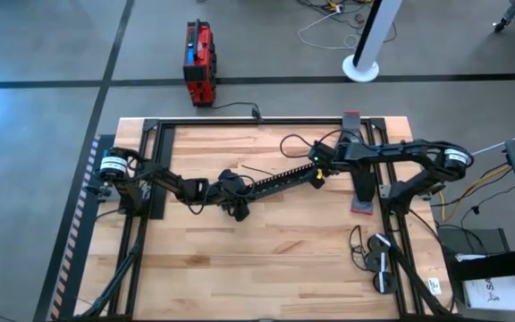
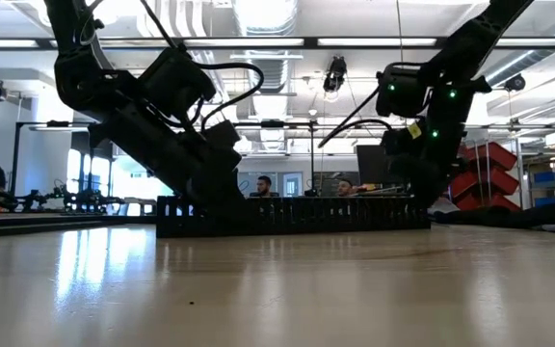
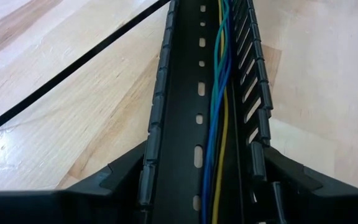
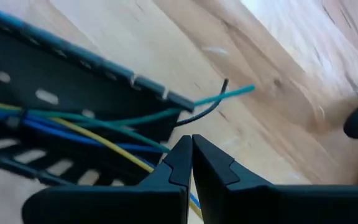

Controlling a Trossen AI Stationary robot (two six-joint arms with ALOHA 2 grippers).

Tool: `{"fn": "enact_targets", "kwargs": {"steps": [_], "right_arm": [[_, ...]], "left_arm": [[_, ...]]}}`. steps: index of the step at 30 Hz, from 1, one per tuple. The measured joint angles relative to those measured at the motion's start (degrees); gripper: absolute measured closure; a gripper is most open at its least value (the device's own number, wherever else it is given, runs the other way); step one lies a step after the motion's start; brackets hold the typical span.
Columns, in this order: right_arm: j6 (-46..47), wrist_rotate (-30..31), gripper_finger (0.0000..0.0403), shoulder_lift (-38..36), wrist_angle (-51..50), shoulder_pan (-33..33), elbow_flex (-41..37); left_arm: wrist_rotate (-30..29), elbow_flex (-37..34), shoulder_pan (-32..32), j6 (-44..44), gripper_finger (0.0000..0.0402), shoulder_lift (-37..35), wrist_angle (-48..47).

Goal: Ziptie cables
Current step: Put the zip tied cable wires into the cable duct, then close the black cable duct

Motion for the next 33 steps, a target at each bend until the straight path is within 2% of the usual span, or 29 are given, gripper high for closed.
{"fn": "enact_targets", "kwargs": {"steps": [6, 11, 14, 18, 23, 26, 29, 33], "right_arm": [[-0.4, 0.4, 0.0403, -5.9, -2.7, 0.1, 0.3], [-5.7, 0.8, 0.0386, -13.3, -1.4, 0.1, 0.7], [-8.3, 0.7, 0.0352, -17.2, -0.1, 0.1, 0.7], [-12.7, -2.0, 0.0283, -20.3, 3.3, 1.1, 0.0], [-17.0, -7.6, 0.02, -20.6, 8.3, 1.5, -1.7], [-18.2, -10.0, 0.0165, -20.2, 16.3, 2.1, -5.0], [-18.5, -12.0, 0.0143, -20.2, 26.9, 3.0, -9.8], [-18.7, -12.0, 0.0132, -20.2, 39.1, 4.6, -16.2]], "left_arm": [[0.7, 0.0, 0.0, 1.2, 0.0177, -0.4, -0.4], [3.6, -0.2, 0.0, 3.1, 0.0163, -2.4, -2.2], [4.9, -0.2, 0.0, 3.0, 0.0147, -4.2, -5.2], [5.4, -0.2, 0.0, 2.5, 0.0114, -7.6, -10.5], [6.7, -0.1, 0.0, 2.7, 0.0066, -13.9, -17.6], [7.1, -0.1, 0.0, 2.6, 0.0044, -19.9, -23.5], [3.4, 0.0, 0.0, -1.5, 0.0035, -27.6, -32.1], [-11.7, 0.0, 0.3, -11.4, 0.0039, -36.5, -50.0]]}}
